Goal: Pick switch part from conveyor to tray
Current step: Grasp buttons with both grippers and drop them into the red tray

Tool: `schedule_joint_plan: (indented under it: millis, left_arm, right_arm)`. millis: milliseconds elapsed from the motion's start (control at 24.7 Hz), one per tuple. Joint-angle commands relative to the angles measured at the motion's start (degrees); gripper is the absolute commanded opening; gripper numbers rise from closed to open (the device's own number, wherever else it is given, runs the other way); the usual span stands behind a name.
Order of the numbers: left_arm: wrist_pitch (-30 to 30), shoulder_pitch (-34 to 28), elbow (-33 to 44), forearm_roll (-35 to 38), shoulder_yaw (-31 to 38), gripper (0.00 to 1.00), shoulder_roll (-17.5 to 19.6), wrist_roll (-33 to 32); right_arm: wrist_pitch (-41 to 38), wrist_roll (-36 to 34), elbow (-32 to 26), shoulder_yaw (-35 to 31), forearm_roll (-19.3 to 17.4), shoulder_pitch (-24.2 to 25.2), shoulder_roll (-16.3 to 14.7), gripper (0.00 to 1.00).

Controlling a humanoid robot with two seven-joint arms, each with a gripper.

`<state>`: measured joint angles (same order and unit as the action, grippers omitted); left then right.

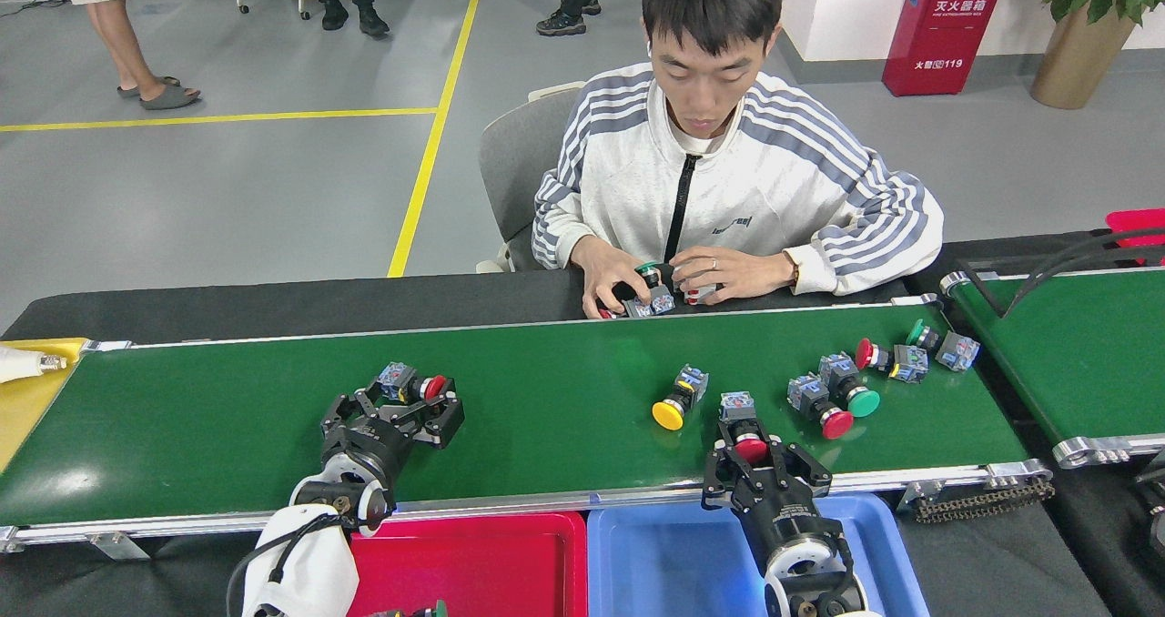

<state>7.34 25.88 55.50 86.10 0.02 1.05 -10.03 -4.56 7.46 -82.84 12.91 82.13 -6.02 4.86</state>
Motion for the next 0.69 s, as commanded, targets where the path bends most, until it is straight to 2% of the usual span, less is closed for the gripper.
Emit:
schedule_joint_plan:
  millis: [0,81,162,202,243,283,445,526,607,648]
  left_arm:
    - [-0.3,1.1,0.0,-0.1,0.8,0.99,0.4,0.5]
    - [-0.6,0.9,-0.1,-0.1,0.9,0.93,0.4,1.2]
    - [-0.8,0.8,-0.1,-0.1,0.7,0.80,0.4,2.9]
    - [-0.5,0.8,-0.1,-0.1,0.5,0.72,0.3,4.1]
    - [-0.2,0.8,0.1,-0.2,0.3,0.63,-0.1,4.8]
    - [0.0,0.4,0.4,-0.1,0.2,0.56,-0.2,5.0]
    - [2.7,-0.7,2.0,-0.1,-1.6,0.40,-0.4,5.2]
    - [4.3,-3.5,5.3,-0.1,-2.0,0.39,-0.3,5.5]
    - [8.4,-8.1,12.3,-0.1,-2.0,0.39,0.3,5.4]
    - [14.1,-12.3,18.7,-0.2,-1.8,0.40,0.8,5.4]
  right_arm:
    - [-7.9,-1.0,-3.3,2.9,0.0,0.5,-0.3,0.02]
    - [-14.7,-0.9,-4.5,6.2,0.0,0.8,-0.3,0.02]
    - [-19.4,-0.8,-4.4,9.2,0.0,0.6,-0.1,0.05]
    - [-20.8,-0.9,-4.3,11.0,0.1,0.6,-0.1,0.14]
    - [-20.9,-0.9,-4.1,13.3,0.3,0.5,0.1,0.59]
    - [-20.8,-0.8,-4.0,14.9,0.4,0.4,0.3,1.00]
    - [-20.9,-0.7,-3.5,15.9,0.2,0.4,0.1,1.00]
    - [-20.8,-0.7,-3.7,15.5,-0.1,0.7,0.0,1.00]
    - [-20.8,-1.0,-5.1,14.3,-0.5,1.1,0.1,1.00]
    - [-19.7,-1.0,-7.6,9.9,-1.1,2.4,0.1,1.00]
